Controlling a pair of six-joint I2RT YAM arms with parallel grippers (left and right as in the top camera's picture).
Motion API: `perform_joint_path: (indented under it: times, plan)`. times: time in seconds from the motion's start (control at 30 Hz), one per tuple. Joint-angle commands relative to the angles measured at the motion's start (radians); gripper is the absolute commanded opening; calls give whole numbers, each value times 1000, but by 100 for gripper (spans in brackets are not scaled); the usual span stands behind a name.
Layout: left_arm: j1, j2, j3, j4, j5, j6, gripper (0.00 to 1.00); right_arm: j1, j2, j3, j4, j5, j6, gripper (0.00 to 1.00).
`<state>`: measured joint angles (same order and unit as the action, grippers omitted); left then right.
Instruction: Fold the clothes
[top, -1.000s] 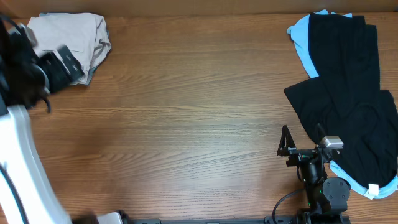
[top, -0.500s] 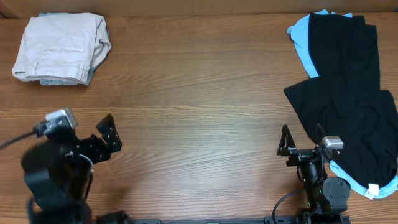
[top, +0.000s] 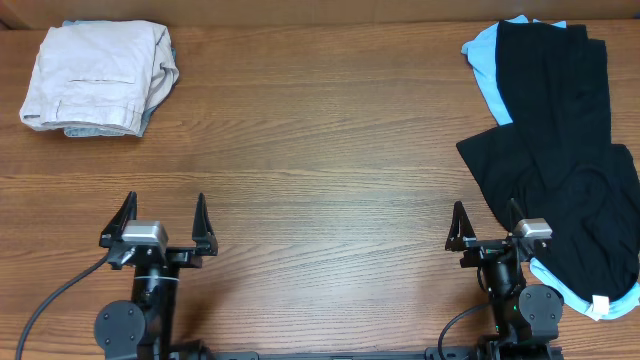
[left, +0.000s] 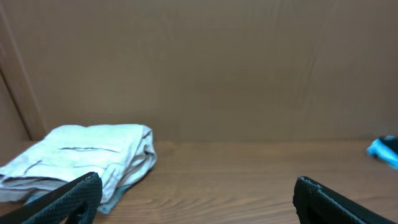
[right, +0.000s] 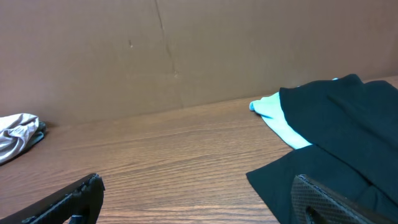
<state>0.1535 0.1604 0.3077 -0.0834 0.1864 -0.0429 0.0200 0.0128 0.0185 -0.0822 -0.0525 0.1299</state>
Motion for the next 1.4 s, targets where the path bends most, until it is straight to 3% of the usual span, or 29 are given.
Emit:
perform_joint_path:
  times: [0.0,0.5,0.63,1.37]
  plan:
    - [-6,-48,-64,11,-60,89,100,-5,-10,-10,4,0,0,100]
    - [-31,-157,-298,114,-71,77,100,-5,-10,-10,5,0,0,100]
    - [-31,-157,-303,14,-56,53,100,-5,-10,-10,5,0,0,100]
    - [-30,-156,-303,18,-59,54,100,-5,-10,-10,5,0,0,100]
